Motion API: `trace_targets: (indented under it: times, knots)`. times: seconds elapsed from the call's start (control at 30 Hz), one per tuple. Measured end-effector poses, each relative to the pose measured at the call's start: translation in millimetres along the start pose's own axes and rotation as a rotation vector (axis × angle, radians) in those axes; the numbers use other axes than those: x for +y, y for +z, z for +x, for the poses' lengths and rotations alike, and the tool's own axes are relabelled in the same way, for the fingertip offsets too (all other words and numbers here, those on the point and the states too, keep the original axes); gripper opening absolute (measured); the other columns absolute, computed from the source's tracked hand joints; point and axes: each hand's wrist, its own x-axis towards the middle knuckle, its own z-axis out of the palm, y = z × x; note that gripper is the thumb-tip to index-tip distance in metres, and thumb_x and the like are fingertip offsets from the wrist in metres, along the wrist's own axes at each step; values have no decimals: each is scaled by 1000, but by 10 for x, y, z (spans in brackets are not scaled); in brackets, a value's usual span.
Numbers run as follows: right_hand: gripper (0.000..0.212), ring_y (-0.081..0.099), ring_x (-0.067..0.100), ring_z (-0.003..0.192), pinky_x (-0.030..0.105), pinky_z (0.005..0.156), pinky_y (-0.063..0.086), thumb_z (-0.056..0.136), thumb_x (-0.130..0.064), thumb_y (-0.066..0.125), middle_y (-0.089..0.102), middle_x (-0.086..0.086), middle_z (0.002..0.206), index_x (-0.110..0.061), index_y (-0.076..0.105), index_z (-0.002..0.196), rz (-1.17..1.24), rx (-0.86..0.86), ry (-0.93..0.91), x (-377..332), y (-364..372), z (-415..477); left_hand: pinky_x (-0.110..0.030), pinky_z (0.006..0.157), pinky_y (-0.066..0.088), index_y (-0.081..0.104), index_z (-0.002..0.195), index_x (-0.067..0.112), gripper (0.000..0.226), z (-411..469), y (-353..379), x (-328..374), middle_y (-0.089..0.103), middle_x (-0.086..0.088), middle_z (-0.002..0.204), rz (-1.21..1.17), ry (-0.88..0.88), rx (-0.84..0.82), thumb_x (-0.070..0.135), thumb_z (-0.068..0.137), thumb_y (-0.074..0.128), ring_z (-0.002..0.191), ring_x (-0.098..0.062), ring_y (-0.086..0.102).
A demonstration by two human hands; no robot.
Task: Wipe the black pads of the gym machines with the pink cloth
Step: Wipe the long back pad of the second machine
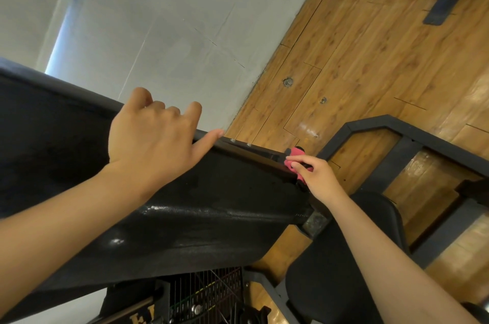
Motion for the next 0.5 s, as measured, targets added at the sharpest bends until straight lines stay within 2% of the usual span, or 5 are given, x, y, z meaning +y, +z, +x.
trace_targets:
  times: [0.1, 0.23, 0.37, 0.43, 0.5]
  knots:
    - [22, 55, 16, 113, 25, 90, 44, 97, -19, 55, 61, 0, 124, -26, 66, 114, -42, 33, 13, 65, -21, 15, -40, 76, 33, 46, 69, 8, 65, 4, 0, -2, 37, -3, 40, 4, -2, -1, 59, 96, 16, 40, -22, 36]
    - [24, 50, 11, 104, 19, 79, 39, 97, -18, 53, 59, -2, 120, -19, 68, 116, -43, 113, 77, 225, -41, 6, -39, 74, 33, 47, 69, 8, 64, -2, 0, -3, 34, -2, 39, -1, 3, -4, 58, 96, 18, 39, -21, 32]
    - [19, 59, 17, 100, 24, 78, 45, 97, -14, 53, 62, 4, 117, -24, 66, 106, -43, 91, 211, 405, -109, -48, -39, 74, 33, 47, 70, 9, 64, 1, 4, -13, 34, -2, 39, 1, 3, -12, 59, 97, 18, 38, -20, 31]
    - [20, 61, 18, 98, 29, 82, 49, 97, -12, 53, 63, 7, 116, -27, 65, 102, 98, 129, 255, 488, -93, -159, -39, 74, 33, 47, 69, 9, 64, -1, 1, -15, 34, -2, 39, 1, -1, -12, 59, 97, 18, 38, -20, 31]
    - [22, 59, 15, 99, 27, 83, 48, 98, -14, 50, 59, 1, 125, -23, 67, 108, 318, 203, 286, 464, -46, -235, -40, 74, 34, 47, 69, 8, 64, -6, 7, -16, 34, -2, 39, 2, -1, -5, 59, 97, 17, 38, -20, 31]
